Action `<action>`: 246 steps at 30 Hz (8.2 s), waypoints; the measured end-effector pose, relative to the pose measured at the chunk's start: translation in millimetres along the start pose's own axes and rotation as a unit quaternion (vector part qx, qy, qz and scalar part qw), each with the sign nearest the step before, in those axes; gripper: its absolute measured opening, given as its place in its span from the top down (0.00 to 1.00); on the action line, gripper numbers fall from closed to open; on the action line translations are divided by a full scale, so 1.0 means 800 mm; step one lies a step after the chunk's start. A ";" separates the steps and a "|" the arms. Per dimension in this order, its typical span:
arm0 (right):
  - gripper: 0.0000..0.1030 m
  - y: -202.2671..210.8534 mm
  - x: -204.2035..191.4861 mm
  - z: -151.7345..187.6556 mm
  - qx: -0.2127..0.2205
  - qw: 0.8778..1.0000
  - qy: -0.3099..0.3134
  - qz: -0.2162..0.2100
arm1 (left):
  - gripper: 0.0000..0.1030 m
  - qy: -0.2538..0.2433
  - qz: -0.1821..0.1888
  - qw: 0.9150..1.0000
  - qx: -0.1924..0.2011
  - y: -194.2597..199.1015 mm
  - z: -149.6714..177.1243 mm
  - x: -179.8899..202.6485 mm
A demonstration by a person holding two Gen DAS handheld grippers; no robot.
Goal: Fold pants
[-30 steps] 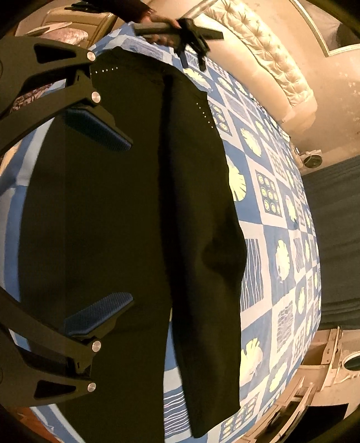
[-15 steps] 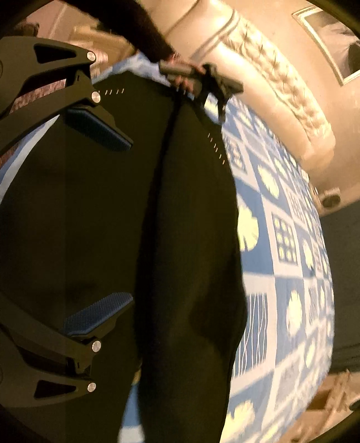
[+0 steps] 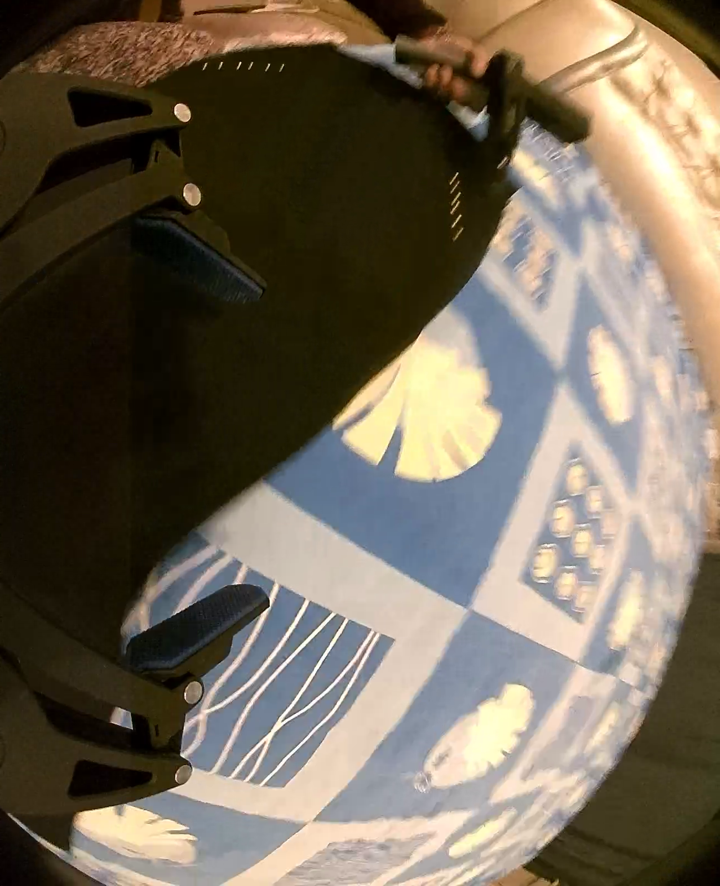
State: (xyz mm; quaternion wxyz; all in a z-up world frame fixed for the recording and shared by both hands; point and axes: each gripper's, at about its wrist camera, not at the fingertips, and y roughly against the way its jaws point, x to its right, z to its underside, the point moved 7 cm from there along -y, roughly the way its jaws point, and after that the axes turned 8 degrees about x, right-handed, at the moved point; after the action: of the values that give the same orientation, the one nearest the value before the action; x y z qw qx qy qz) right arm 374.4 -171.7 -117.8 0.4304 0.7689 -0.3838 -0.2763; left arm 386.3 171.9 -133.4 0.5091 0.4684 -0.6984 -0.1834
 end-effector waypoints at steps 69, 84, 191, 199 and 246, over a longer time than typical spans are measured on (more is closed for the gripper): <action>0.24 0.160 -0.078 0.343 0.167 0.831 -0.508 -0.153 | 0.68 0.141 0.065 0.981 0.118 0.203 0.323 0.040; 0.72 0.119 -0.085 0.316 0.153 0.819 -0.530 -0.159 | 0.68 0.204 0.085 0.968 0.119 0.187 0.330 0.017; 0.58 0.300 0.237 0.583 0.335 0.637 -0.694 -0.029 | 0.16 0.004 0.019 0.995 0.099 0.079 0.339 0.235; 0.94 0.306 0.235 0.585 0.345 0.631 -0.695 -0.021 | 0.16 0.002 0.018 0.995 0.101 0.079 0.341 0.237; 0.93 0.249 0.114 0.511 0.307 0.692 -0.651 -0.061 | 0.16 0.051 0.039 0.994 0.088 0.080 0.336 0.232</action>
State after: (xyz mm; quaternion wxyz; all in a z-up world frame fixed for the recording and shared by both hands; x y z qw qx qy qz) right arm 46.1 -497.4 -147.3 -0.2047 0.5072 -0.5839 -0.6000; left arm 111.2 -11.5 -97.4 0.5073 0.4928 -0.7027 -0.0775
